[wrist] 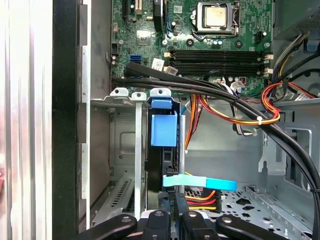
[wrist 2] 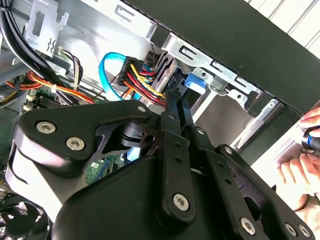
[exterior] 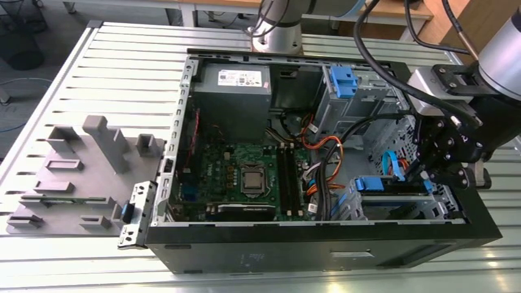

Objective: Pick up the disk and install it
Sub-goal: 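Insert the second disk wire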

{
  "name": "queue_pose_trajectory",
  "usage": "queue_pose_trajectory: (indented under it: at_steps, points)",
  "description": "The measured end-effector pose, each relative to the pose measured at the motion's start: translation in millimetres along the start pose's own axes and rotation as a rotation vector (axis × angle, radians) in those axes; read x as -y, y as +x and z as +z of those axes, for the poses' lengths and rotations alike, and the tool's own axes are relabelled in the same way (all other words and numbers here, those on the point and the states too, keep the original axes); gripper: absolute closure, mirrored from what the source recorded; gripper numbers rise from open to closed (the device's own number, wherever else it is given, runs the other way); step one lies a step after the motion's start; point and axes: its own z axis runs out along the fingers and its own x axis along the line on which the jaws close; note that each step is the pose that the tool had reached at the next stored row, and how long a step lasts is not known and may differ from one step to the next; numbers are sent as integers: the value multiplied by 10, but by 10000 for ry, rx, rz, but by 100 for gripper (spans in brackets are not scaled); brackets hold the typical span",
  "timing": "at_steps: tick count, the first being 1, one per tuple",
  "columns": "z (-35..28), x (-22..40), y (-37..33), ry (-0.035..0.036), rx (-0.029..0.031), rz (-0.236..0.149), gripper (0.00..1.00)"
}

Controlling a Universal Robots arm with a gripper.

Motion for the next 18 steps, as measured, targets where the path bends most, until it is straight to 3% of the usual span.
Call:
queue_pose_trajectory:
  at_steps: [18]
  points:
    - [64, -1, -1, 1, -4, -2, 84]
